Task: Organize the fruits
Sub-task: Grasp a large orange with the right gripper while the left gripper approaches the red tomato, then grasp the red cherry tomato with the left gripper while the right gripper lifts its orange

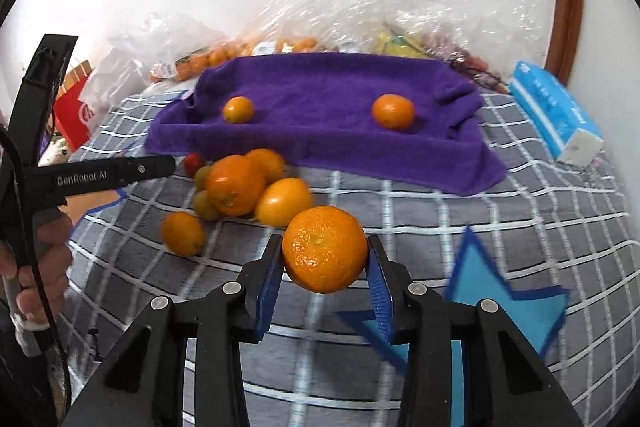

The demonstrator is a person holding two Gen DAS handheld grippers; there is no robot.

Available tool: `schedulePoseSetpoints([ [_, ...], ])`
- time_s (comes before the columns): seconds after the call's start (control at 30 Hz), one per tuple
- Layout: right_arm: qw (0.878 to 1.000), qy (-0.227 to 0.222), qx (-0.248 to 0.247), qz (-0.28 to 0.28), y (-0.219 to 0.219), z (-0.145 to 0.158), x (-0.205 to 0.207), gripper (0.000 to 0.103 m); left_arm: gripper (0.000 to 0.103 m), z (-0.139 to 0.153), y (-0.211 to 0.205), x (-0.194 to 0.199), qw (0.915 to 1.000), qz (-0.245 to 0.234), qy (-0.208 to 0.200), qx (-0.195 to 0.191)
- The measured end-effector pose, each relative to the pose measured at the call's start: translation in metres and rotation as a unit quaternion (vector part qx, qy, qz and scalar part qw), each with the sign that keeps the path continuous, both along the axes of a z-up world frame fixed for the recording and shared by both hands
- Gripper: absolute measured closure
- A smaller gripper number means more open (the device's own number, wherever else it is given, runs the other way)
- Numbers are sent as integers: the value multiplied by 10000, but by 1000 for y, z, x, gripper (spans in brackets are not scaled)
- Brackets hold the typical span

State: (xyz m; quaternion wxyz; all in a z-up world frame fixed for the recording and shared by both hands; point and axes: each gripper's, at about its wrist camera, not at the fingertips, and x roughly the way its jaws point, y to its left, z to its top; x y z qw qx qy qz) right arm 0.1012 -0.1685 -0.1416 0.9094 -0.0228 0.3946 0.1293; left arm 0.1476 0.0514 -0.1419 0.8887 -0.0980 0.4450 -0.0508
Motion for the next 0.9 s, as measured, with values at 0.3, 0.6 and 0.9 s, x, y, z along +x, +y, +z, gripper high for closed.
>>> schedulePoseSetpoints([
  [0.3, 9999, -45, 150, 17, -10, -6, 12, 63, 61, -9, -11, 22, 9998, 0, 120, 180],
  [0.6, 10000, -82, -34, -30, -10, -16, 21, 63, 63, -19, -21, 30, 9992, -74, 49, 402],
  [0.9, 9995, 232, -150, -162, -10, -28, 32, 62, 65, -23, -18, 21, 9990, -53, -265, 359],
])
